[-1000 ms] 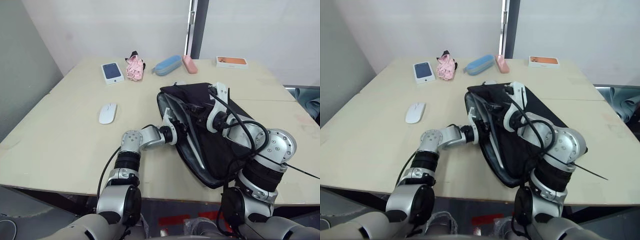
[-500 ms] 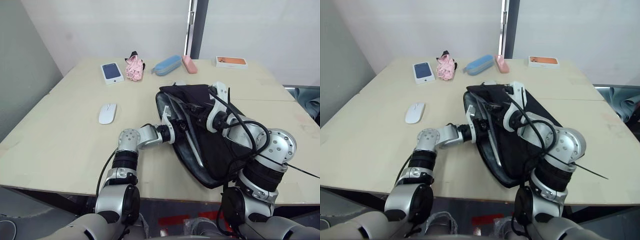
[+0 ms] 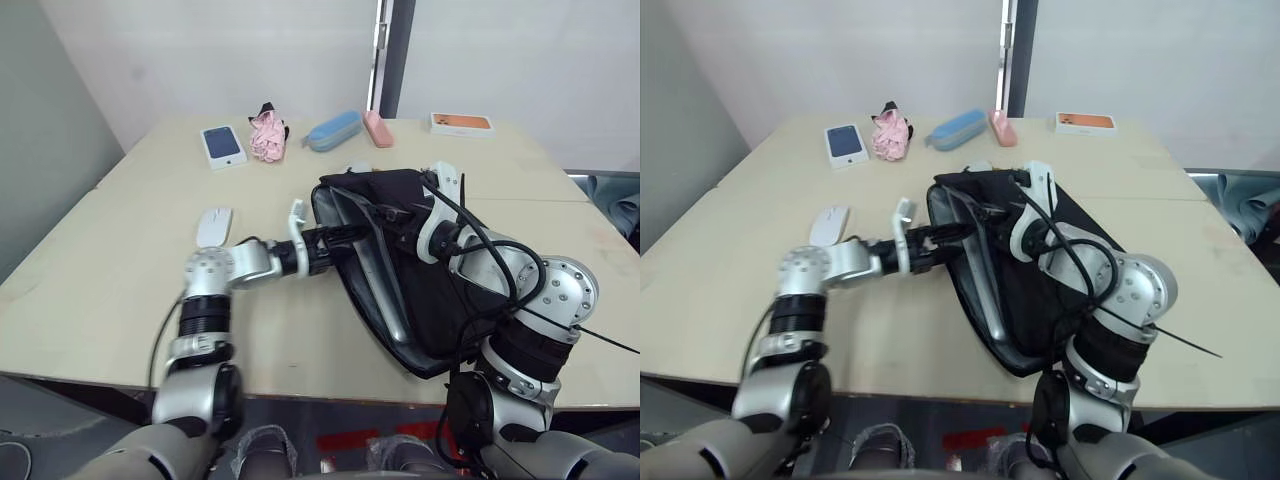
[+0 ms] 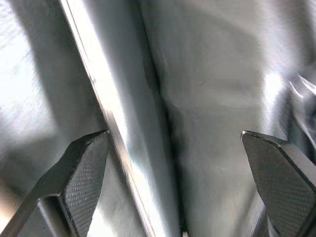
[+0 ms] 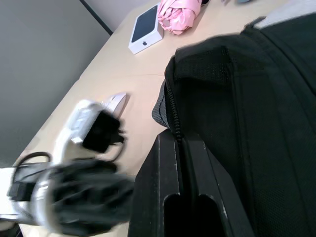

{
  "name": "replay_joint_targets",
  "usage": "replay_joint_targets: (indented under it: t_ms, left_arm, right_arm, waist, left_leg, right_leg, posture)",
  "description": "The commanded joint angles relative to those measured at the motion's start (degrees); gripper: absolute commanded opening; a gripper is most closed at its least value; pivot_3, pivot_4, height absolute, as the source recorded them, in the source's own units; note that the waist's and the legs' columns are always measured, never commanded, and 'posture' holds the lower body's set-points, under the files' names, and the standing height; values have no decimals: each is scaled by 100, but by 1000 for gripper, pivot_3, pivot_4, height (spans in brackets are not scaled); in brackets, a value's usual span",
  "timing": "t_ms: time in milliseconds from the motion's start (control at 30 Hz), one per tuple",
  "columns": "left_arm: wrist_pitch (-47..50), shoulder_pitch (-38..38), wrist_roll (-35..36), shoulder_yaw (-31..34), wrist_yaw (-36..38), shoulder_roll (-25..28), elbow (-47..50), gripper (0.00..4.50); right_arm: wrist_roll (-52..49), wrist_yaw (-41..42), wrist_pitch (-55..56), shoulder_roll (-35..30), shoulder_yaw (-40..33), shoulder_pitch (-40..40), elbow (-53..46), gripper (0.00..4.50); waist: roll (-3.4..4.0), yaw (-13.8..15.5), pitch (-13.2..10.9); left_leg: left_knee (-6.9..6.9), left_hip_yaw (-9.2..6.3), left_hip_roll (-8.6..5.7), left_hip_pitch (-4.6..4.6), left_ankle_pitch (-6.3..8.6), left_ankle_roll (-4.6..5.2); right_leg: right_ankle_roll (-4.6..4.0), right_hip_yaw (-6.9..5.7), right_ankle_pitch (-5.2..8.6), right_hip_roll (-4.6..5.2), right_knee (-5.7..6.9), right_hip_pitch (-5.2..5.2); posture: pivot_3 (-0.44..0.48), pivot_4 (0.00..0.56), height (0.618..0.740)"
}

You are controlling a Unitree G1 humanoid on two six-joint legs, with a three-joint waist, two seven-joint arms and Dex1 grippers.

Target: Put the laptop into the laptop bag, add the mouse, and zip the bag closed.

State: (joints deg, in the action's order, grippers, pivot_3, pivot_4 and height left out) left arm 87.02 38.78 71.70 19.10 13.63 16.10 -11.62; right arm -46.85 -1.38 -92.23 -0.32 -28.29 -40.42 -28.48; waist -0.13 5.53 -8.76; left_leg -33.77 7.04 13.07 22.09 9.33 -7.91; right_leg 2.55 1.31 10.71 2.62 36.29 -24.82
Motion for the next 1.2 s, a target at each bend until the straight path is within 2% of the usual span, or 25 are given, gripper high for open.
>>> replay_joint_targets:
  t_ms: [33,167,267,433,567,733,867,900,1033,1133,1200]
  left_arm:
    - [377,-193,145,-238,849,821,821,4405]
    - [37,-384,-104,-534,1740,1623,1418,4405]
    - [-393,-535,-203,-531,2544,2149,1726,4405]
    - [-1547,-1164,-803,-397,4360,3415,1906,4405]
    - [-2245,-1612,-1195,-251,5369,4147,1609,4451]
    - [-2672,-1860,-1470,192,5884,4566,946,4451]
    - [-2935,-2108,-1709,405,6153,4785,604,4451]
    - [-2999,-2142,-1781,471,6167,4824,460,4451]
    - [-3313,-2337,-2125,776,6252,5005,-181,4451]
    - [-3533,-2490,-2357,947,6303,5106,-623,4451]
    - [-3730,-2565,-2557,1096,6237,5130,-1005,4451]
  right_arm:
    - [-64,71,-27,-117,-121,-166,-93,0]
    - [-10,138,-7,-201,-127,-225,21,0]
    - [23,184,55,-247,-82,-250,118,0]
    - [93,334,246,-355,165,-121,309,0]
    - [47,557,378,-422,186,13,461,1198]
    - [-228,1159,423,-847,430,123,398,3030]
    - [-492,1597,402,-1377,397,79,379,4314]
    - [-623,1835,411,-1667,370,98,344,4465]
    - [-855,3162,914,-3487,71,510,354,4465]
    - [-396,4223,1967,-4769,-77,1441,576,4465]
    - [25,5058,2821,-5423,-389,2335,801,4465]
  waist:
    - [5,15,2]
    - [7,49,4]
    - [7,30,4]
    - [10,-3,6]
    - [11,18,7]
    - [12,28,8]
    - [11,18,9]
    - [11,18,9]
    - [9,99,10]
    - [2,160,15]
    - [1,174,17]
  left_leg:
    - [0,0,0,-1,0,-1]
    - [-2,-2,-11,-1,0,-1]
    - [-3,0,-15,0,-1,-2]
    - [3,2,-14,0,-2,-5]
    - [23,5,-14,-3,-3,-5]
    - [23,6,-16,-4,-3,-5]
    - [28,7,-14,-6,-3,-5]
    - [28,7,-14,-7,-3,-5]
    - [28,6,-15,-3,-2,-4]
    - [47,7,-14,-7,-1,-1]
    - [53,8,-10,-9,-1,0]
  right_leg:
    - [-1,0,1,0,0,0]
    - [4,-2,0,16,0,3]
    - [7,0,-2,23,2,1]
    - [6,1,-1,21,-2,-1]
    - [6,0,0,21,-16,-1]
    - [4,-1,2,24,-16,-1]
    - [1,0,4,23,-15,-2]
    - [0,-1,4,22,-16,-1]
    - [-3,-2,6,23,-22,0]
    - [-2,-4,8,23,-38,5]
    - [-21,-5,20,19,-38,4]
  posture:
    - [0,150,740]
    - [0,150,740]
    - [0,150,740]
    - [0,150,740]
    - [0,150,740]
    - [0,150,740]
    - [0,150,740]
    - [0,150,740]
    - [0,150,740]
    - [0,150,740]
    - [0,150,740]
